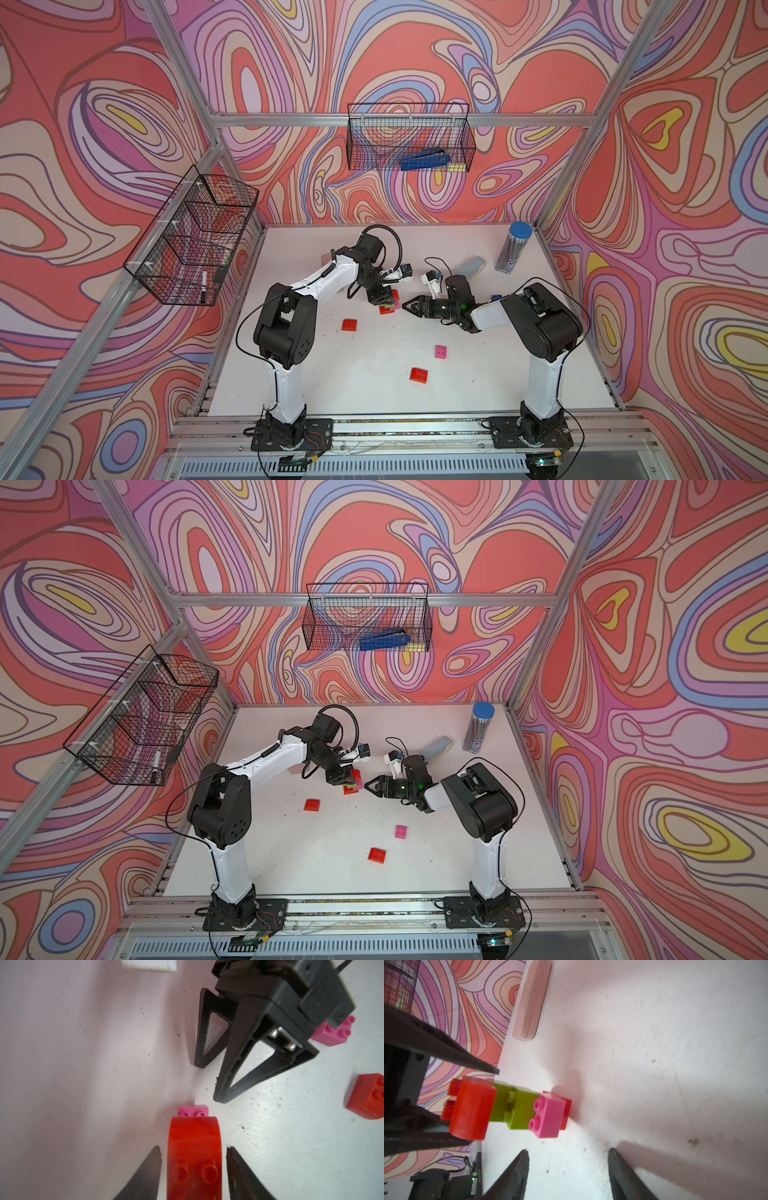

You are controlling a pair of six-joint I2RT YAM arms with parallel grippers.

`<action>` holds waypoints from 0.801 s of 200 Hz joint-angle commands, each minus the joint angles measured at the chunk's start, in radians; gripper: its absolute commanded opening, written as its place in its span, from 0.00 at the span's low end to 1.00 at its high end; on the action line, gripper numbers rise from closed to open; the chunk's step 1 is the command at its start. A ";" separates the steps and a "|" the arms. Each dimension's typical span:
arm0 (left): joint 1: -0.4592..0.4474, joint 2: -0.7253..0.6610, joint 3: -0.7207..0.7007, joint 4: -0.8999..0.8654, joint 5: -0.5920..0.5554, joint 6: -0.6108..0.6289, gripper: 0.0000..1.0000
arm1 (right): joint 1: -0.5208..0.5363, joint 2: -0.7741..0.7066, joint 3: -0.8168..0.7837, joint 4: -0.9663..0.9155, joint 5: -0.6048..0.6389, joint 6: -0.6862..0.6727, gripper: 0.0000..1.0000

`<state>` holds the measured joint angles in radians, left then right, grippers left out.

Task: Assemble the letter s with lego
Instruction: Assemble the lego brick with the lego brick, then adjust the lego brick at the center of the board.

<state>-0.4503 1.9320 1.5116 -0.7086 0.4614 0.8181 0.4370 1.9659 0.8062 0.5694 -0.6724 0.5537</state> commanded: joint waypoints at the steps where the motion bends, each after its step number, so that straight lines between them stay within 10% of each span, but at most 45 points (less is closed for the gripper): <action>1: 0.008 -0.048 0.033 -0.041 0.038 -0.005 0.61 | -0.006 -0.022 -0.003 -0.090 0.041 -0.191 0.64; 90: 0.058 -0.257 -0.032 -0.088 0.039 -0.075 0.76 | -0.004 -0.005 0.087 -0.007 -0.086 -0.754 0.72; 160: 0.087 -0.394 -0.166 -0.088 0.054 -0.122 0.77 | 0.009 0.120 0.252 -0.120 -0.197 -0.741 0.80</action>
<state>-0.3721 1.5700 1.3842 -0.7643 0.4969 0.7143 0.4351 2.0403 1.0283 0.4999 -0.8288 -0.1608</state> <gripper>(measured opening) 0.765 0.802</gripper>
